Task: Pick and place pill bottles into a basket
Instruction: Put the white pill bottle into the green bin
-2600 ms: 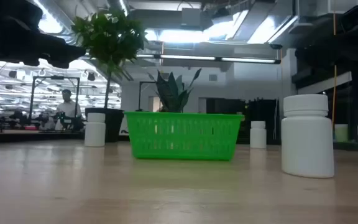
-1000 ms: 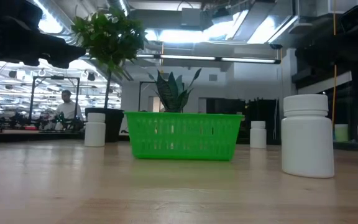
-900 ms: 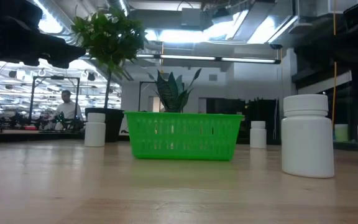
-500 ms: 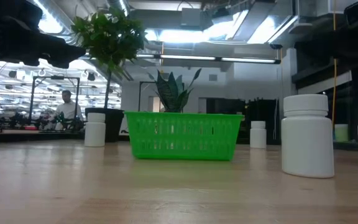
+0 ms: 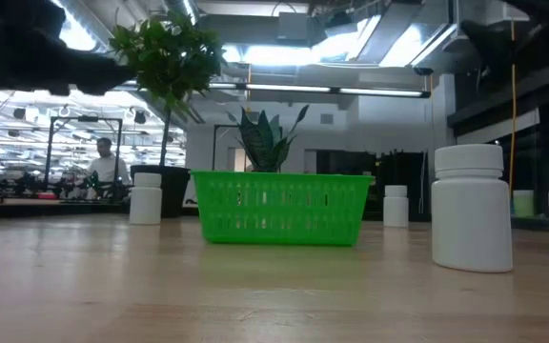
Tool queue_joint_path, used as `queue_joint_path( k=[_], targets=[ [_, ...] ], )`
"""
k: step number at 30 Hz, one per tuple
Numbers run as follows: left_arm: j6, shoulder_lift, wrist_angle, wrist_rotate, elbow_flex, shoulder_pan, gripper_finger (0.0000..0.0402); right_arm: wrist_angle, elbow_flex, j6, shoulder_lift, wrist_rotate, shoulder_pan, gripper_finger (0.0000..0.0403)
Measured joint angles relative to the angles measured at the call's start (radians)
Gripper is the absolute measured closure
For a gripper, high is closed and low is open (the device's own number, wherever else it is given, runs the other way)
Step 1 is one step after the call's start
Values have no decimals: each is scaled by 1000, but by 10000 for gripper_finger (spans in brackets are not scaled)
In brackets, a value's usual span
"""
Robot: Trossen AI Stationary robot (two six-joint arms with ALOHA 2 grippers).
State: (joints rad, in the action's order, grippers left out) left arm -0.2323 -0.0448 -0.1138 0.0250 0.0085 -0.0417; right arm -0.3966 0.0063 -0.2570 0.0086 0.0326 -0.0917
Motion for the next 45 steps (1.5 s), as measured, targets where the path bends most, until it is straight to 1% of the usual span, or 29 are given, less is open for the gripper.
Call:
queue_joint_path(
  k=[3, 7, 10, 12, 17, 19, 20, 26, 28, 31, 33, 34, 35, 36, 37, 39, 41, 43, 45],
  targets=[
    [20, 0, -66, 29, 0, 1, 116, -78, 0, -4, 0, 0, 0, 169],
    [128, 1, -106, 22, 0, 1, 118, -161, 0, -24, 0, 0, 0, 169],
    [189, 0, -159, 19, 0, 1, 118, -176, 0, -30, 0, 0, 0, 169],
    [264, 2, -211, 18, 0, 1, 118, -177, 0, -58, 0, 0, 0, 169],
    [491, 1, -261, -16, 0, 1, 118, -188, 0, -131, 0, 6, 0, 169],
    [567, 1, -261, -17, 0, 1, 119, -197, 0, -132, 0, 35, 0, 169],
    [581, 1, -257, -16, 0, 1, 119, -199, 0, -132, 0, 53, 0, 169],
    [586, 1, -234, -5, 0, 1, 117, -199, 0, -131, 0, 165, 0, 169],
    [586, 1, -234, 15, 0, 1, 117, -199, 0, -130, 0, 200, 0, 169],
    [601, 1, -242, 69, 0, 1, 116, -194, 0, -136, 0, 317, 0, 169],
    [653, 1, -271, 86, 0, 0, 116, -186, 3, -143, 0, 348, 0, 169],
    [685, 1, -283, 102, 0, 0, 116, -161, 13, -137, 1, 350, 0, 169],
    [714, -1, -288, 142, 0, 1, 116, -130, 28, -131, 1, 350, 0, 169],
    [733, -4, -287, 211, 0, 1, 116, -86, 48, -129, 1, 352, 0, 169],
    [745, -6, -276, 287, 0, 1, 116, -24, 78, -132, 2, 358, 0, 169],
    [752, -5, -268, 373, 0, 0, 117, 155, 165, -159, 16, 382, 0, 169],
    [759, -6, -253, 406, 0, 0, 118, 400, 282, -220, 55, 410, 3, 169],
    [766, -6, -251, 397, 0, 0, 118, 673, 422, -282, 126, 444, 17, 169],
    [772, -6, -251, 376, 0, 0, 118, 905, 558, -319, 220, 457, 38, 169]
  ],
)
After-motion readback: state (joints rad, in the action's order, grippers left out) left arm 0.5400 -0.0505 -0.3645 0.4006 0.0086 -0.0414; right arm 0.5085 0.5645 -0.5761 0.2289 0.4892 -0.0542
